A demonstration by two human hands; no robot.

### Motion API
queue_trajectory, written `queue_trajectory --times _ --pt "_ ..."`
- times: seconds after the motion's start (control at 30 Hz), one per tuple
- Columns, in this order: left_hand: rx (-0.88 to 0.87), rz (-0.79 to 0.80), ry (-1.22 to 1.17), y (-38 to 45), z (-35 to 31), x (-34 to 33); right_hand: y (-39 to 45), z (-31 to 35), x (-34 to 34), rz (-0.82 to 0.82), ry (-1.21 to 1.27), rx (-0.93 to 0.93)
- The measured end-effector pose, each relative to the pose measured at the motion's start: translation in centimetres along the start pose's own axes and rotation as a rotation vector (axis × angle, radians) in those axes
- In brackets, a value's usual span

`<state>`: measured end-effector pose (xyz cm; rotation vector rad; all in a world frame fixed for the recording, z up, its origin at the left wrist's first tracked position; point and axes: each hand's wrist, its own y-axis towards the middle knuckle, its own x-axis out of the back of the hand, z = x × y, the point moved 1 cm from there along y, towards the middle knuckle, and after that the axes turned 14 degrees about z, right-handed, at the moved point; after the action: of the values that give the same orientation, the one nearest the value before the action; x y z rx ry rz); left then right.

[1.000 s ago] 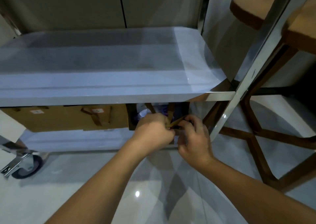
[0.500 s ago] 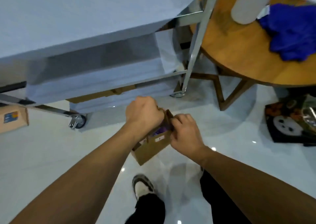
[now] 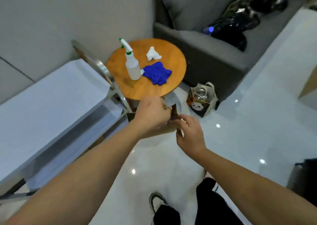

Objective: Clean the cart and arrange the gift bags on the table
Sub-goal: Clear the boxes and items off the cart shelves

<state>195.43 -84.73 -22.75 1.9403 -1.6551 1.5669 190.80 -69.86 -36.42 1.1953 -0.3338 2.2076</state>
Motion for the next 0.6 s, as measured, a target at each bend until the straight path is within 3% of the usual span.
queue_trajectory --times 0.13,0.27,0.47,0.6 --pt "-0.208 -0.04 0.104 -0.6 -11.4 2.0 -3.2 -2.6 9.2 -0.318 0.16 -0.326" --pt "-0.44 0.002 0.15 -1.7 -24.0 -0.5 -8.4 -7.4 17.5 -0.424 0.281 -0.587" --pt "-0.699 0.136 0.306 -4.3 -41.0 -9.5 -20.6 -17.0 26.8 -0.604 0.345 -0.91" --pt "-0.828 0.259 0.369 -6.1 -50.0 -17.6 -29.1 -22.3 29.8 -0.753 0.49 -1.011"
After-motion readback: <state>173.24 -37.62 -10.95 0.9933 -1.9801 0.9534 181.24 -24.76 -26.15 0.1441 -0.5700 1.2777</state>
